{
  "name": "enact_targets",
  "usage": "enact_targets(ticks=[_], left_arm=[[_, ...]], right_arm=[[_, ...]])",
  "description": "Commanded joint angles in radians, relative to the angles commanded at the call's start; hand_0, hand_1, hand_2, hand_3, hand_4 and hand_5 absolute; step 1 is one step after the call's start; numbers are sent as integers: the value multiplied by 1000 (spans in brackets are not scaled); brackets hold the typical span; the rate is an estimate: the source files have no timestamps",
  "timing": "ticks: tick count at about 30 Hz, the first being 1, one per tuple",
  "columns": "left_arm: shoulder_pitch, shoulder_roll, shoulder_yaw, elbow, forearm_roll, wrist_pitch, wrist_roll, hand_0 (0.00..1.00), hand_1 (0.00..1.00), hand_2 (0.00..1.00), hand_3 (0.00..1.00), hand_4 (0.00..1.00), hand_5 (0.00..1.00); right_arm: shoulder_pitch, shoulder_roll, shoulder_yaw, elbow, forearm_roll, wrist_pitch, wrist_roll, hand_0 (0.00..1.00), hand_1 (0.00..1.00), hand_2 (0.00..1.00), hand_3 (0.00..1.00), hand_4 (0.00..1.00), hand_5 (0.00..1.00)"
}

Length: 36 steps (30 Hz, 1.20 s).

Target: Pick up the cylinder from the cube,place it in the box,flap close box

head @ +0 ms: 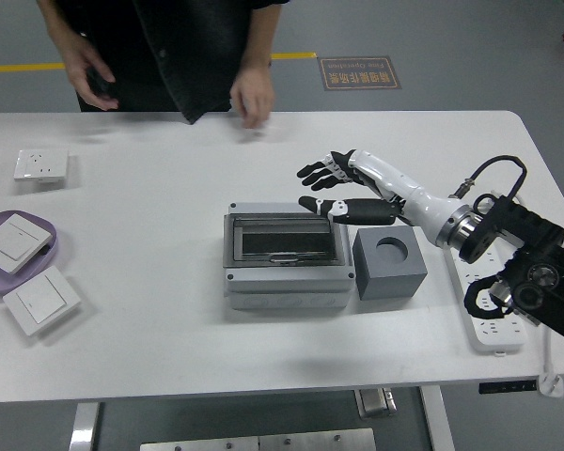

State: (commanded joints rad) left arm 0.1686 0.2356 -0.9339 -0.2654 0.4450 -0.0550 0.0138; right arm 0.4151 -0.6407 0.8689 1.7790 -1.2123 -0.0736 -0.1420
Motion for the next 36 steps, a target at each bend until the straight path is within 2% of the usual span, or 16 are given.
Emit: enact_targets(ticks=[3, 10, 14, 25, 31, 36], left_arm=[[4, 1, 3, 1, -5, -1, 0, 616, 653, 620, 639, 705, 160], [10, 7, 17, 4, -24, -1, -1, 616, 653, 620, 639, 706, 160], [13, 14, 28, 5, -37, -1, 0, 616, 653, 620, 639, 706, 160], [32, 52, 45, 8, -55, -5, 0, 615, 653, 620, 640, 706, 161], [67, 57, 53, 3, -58, -2, 0, 616, 653, 621, 639, 706, 160], [82, 51, 79, 4, -76, -1, -1, 616, 653, 620, 639, 705, 161]], right_arm=[[-65, -2, 90, 0, -16, 7, 16, 758, 685, 693, 696, 761, 478], [-212, 71, 284, 0, -27, 21, 48, 753, 680, 687, 689, 758, 479], [-251, 103, 364, -27, -22, 28, 57, 750, 673, 687, 682, 752, 487], [-249, 172, 369, -138, -39, 39, 67, 749, 676, 689, 680, 734, 483], [-244, 198, 341, -193, -34, 45, 81, 750, 676, 685, 677, 725, 475], [-244, 194, 346, -202, -35, 46, 87, 757, 679, 688, 677, 723, 471]])
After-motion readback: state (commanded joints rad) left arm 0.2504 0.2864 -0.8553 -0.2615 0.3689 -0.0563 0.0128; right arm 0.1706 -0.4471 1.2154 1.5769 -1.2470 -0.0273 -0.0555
